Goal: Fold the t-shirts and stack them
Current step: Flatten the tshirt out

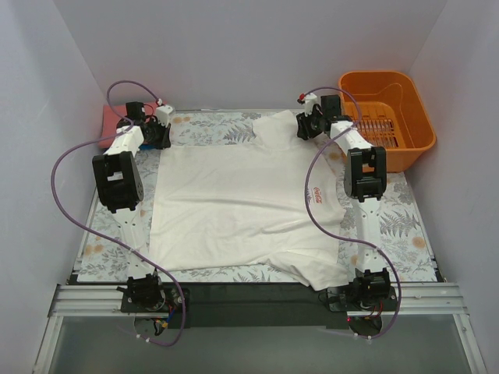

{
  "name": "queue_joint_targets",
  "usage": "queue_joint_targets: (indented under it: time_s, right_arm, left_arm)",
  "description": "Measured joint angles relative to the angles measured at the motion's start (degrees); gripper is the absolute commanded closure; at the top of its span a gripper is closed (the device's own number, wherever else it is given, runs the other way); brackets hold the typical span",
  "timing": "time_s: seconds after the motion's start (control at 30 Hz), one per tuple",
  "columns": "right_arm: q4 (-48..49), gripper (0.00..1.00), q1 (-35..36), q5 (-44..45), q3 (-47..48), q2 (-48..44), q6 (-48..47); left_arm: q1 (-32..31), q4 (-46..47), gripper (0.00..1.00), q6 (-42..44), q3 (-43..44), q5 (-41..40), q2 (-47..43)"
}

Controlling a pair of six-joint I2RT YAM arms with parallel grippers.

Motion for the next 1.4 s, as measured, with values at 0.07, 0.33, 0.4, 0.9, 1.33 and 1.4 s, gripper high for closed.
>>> queue_joint_targets:
  time_s: [0.07, 0.33, 0.4, 0.9, 1.33, 1.4]
  right_arm:
    - [-0.22, 0.51, 0.22, 0.37, 0.35, 0.15, -0.48]
    - [-1.64, 0.79, 1.77, 1.29, 3.72, 1.84, -3.17]
    - [-2.27, 0.86, 1.92, 1.33, 4.15, 2.01, -3.56]
    - [-1.73, 0.99, 1.27, -1.57, 1.4, 0.28, -5.14]
    - [-2.23, 0.51, -0.39, -0.33, 1.31, -0.59, 0.09]
    - [-3.08, 0.5, -0.39, -0.2, 1.31, -0.59, 0.31]
  left_arm:
    - [0.0, -0.02, 1.0, 0.02, -0.15, -0.09, 0.0]
    - [0.0, -0.04, 1.0, 0.17, -0.44, -0.42, 0.0]
    - [0.0, -0.04, 1.0, 0.22, -0.44, -0.44, 0.0]
    - [0.04, -0.02, 1.0, 0.57, -0.48, -0.44, 0.0]
    - [0.04, -0.04, 1.0, 0.37, -0.48, -0.37, -0.04]
    - [0.04, -0.04, 1.0, 0.35, -0.48, -0.37, -0.11]
